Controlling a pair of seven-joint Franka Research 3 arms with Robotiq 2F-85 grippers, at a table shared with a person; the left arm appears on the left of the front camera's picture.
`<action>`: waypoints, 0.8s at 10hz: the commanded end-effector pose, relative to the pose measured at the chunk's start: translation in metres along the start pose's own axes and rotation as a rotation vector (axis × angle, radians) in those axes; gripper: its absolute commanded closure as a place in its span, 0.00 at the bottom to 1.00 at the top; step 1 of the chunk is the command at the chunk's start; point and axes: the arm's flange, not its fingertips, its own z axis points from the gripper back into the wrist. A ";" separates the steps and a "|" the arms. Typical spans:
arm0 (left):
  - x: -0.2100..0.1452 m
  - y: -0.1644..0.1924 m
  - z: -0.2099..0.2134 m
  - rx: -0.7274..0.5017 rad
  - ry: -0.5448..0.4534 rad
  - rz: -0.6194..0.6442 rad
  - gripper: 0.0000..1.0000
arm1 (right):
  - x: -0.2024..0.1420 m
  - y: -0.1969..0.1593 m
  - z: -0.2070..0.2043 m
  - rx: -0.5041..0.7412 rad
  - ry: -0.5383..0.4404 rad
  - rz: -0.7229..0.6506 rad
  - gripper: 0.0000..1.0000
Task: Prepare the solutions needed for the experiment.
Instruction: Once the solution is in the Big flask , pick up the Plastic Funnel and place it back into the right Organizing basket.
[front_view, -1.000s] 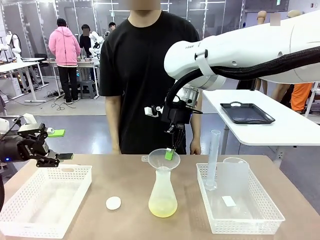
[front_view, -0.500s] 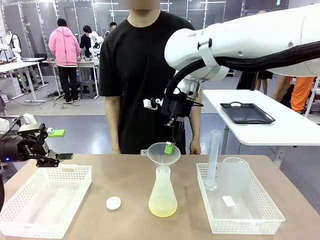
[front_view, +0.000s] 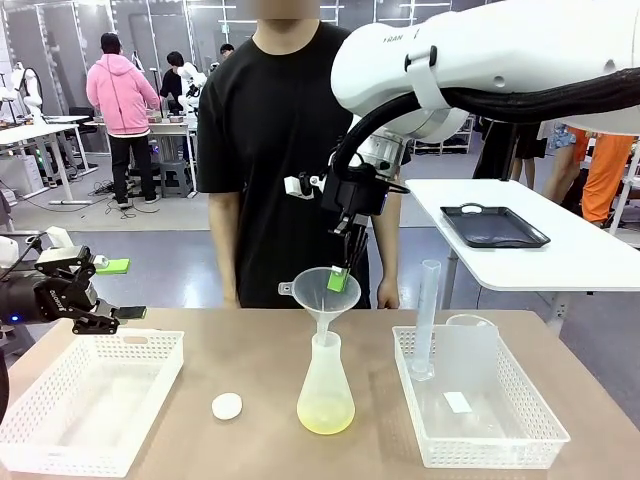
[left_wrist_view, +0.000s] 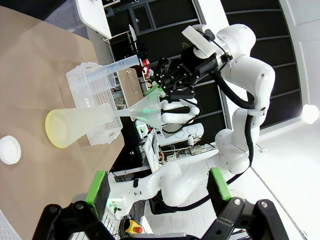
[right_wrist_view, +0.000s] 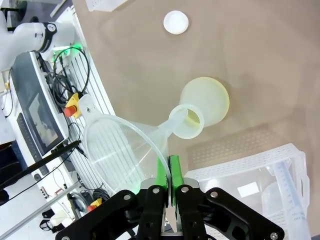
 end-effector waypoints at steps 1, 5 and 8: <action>0.000 -0.002 0.000 -0.011 0.009 0.003 0.00 | -0.006 0.006 0.007 -0.019 -0.009 -0.004 1.00; 0.000 -0.002 0.000 -0.011 0.009 0.003 0.00 | -0.014 0.020 0.027 -0.057 0.000 -0.010 1.00; 0.000 -0.002 0.000 -0.011 0.009 0.003 0.00 | -0.019 0.024 0.041 -0.062 -0.019 -0.024 1.00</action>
